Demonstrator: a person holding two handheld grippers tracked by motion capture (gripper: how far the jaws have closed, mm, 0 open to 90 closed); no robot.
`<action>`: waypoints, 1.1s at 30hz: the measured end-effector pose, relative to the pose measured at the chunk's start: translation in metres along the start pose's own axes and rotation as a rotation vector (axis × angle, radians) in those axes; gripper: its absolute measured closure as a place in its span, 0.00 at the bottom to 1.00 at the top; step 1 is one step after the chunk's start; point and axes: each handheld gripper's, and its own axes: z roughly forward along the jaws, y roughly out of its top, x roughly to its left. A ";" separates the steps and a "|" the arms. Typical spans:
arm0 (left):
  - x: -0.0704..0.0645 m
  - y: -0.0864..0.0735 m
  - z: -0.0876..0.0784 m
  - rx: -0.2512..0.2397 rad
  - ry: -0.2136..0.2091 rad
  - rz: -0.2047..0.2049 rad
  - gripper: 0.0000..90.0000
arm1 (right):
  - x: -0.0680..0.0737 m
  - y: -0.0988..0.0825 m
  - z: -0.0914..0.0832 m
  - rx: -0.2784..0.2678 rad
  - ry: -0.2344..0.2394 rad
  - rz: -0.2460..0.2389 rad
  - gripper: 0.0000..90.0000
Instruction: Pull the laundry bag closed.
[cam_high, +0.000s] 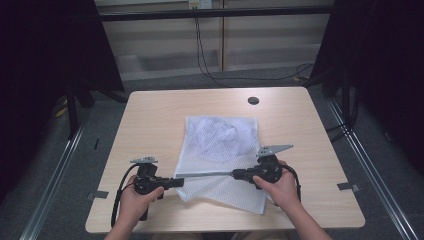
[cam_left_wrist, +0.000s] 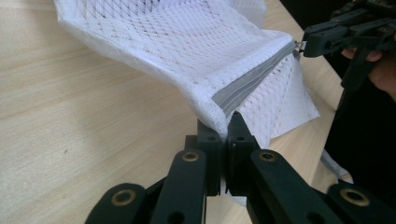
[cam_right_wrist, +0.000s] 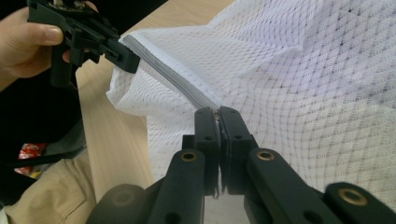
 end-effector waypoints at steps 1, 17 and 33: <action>0.000 0.000 0.000 0.004 0.001 0.004 0.97 | 0.000 0.001 0.000 0.000 0.000 -0.007 0.97; 0.001 -0.001 -0.004 -0.001 0.016 0.008 0.97 | 0.001 0.001 0.002 0.015 0.008 -0.018 0.97; -0.001 0.001 -0.003 0.001 0.022 0.013 0.97 | -0.003 -0.003 -0.008 0.004 -0.016 -0.008 0.97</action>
